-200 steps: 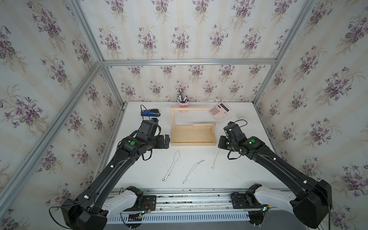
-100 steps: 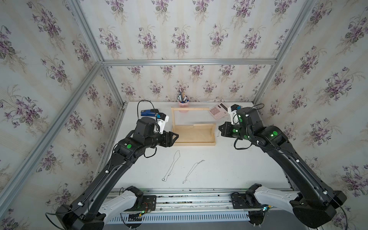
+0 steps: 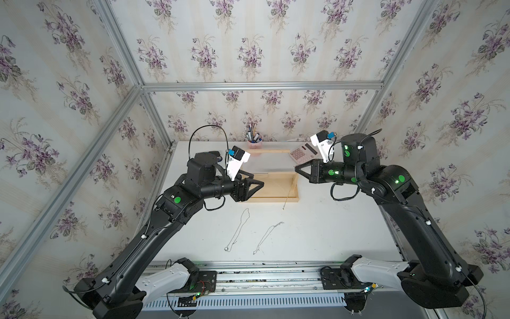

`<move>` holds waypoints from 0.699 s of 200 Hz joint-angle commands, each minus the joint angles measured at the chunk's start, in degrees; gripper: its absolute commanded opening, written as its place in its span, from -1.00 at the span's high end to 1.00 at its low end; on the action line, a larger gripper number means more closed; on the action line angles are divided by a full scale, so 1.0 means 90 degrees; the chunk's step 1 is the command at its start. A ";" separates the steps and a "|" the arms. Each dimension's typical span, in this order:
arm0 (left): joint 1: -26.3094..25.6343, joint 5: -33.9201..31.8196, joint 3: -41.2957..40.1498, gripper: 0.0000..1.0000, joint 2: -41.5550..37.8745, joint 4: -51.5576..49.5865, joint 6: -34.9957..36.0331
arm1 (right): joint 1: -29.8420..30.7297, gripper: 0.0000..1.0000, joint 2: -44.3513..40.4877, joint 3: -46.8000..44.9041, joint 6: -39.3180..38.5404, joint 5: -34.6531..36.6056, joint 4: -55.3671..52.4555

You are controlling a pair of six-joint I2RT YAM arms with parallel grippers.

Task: Hang the necklace on the jewelry display stand
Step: Pick up the necklace from the center of the board.

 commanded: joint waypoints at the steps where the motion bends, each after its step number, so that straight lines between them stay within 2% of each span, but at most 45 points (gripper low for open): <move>1: -0.0054 0.0266 0.0114 -0.25 0.0081 0.0421 0.0341 | 0.0005 1.00 -0.0014 0.0069 0.0024 -0.0625 0.0248; 50: -0.0295 0.0465 0.0460 -0.12 0.0508 0.0705 0.0545 | 0.0005 1.00 -0.0023 0.0153 0.0101 -0.1112 0.0416; 108: -0.0601 0.0480 0.0771 -0.12 0.0711 0.0861 0.0717 | 0.0007 0.99 -0.0079 -0.0028 0.0258 -0.1343 0.0751; 121: -0.0626 0.0554 0.0823 0.10 0.0720 0.0861 0.0763 | 0.0007 0.98 -0.0111 -0.0092 0.0306 -0.1397 0.0874; 140: -0.0648 0.0747 0.0930 0.14 0.0790 0.0816 0.0839 | 0.0010 0.98 -0.0114 -0.0123 0.0366 -0.1439 0.0985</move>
